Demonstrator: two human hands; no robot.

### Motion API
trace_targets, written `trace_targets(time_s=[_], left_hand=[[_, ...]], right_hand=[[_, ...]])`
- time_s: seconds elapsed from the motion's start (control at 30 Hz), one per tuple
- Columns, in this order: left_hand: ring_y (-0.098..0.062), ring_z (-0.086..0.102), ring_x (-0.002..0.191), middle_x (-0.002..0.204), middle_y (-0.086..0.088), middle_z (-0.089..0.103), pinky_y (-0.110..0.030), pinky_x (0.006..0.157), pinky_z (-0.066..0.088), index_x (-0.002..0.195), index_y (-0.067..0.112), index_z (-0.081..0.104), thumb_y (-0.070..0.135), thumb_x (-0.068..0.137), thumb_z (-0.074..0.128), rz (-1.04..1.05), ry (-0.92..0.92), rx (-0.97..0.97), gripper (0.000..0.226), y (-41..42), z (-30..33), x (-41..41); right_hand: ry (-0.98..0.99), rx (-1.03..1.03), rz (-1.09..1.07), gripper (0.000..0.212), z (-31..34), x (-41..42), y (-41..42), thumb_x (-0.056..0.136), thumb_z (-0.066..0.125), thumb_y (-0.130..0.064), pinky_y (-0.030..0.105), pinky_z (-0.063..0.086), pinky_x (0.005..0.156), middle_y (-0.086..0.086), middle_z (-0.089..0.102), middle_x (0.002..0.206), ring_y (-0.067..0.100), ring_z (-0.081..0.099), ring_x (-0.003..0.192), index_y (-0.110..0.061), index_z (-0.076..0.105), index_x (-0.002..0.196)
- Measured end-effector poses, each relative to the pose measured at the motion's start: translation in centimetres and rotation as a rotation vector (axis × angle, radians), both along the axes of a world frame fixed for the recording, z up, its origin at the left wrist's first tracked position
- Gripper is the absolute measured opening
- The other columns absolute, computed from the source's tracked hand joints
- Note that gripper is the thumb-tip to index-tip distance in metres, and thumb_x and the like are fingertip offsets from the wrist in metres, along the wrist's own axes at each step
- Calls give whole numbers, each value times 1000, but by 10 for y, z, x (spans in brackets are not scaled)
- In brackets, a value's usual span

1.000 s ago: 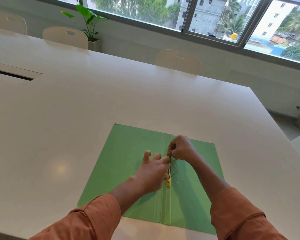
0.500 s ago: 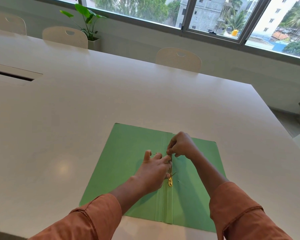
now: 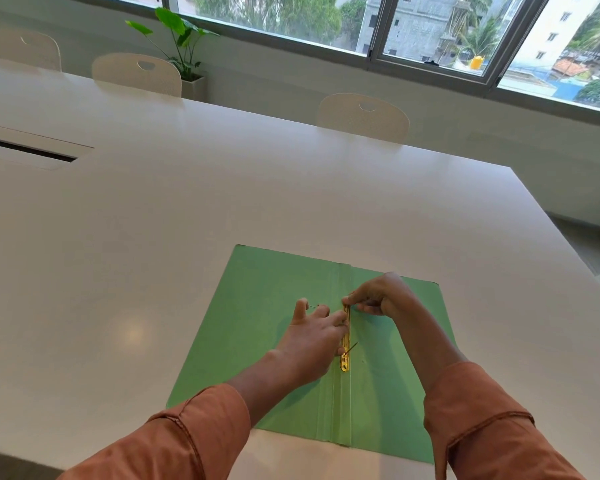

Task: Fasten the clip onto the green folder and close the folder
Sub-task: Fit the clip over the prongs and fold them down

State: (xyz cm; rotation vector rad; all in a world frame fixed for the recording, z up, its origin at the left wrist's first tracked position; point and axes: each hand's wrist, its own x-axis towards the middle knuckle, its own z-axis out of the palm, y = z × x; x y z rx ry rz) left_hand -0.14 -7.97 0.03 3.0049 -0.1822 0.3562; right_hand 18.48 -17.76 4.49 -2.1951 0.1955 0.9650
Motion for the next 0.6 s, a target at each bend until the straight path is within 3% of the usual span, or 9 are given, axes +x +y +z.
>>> trace_targets(time_s=[0.1,0.2,0.6], left_hand=[[-21,51,128,148,5,54,-49,99,17,138,24,61,39,98,63,-4,2,-5,43,1,-1,0],[-21,51,127,148,6,54,-48,98,17,138,25,60,41,97,63,-7,3,-1,44,3,-1,1],[-21,50,129,149,6,53,-48,98,16,141,25,58,42,98,61,-22,26,1,47,4,-1,2]], right_hand=[[40,-18,-27,38,-6,4,-4,72,92,-3,15,39,29,0,49,51,6,40,25,-10,55,68],[33,-25,-22,45,-11,7,-7,72,93,-6,15,31,30,-3,44,40,6,33,25,-13,50,60],[-1,7,-38,41,-18,8,-11,71,93,-5,15,36,28,-1,47,32,7,39,22,-9,53,61]])
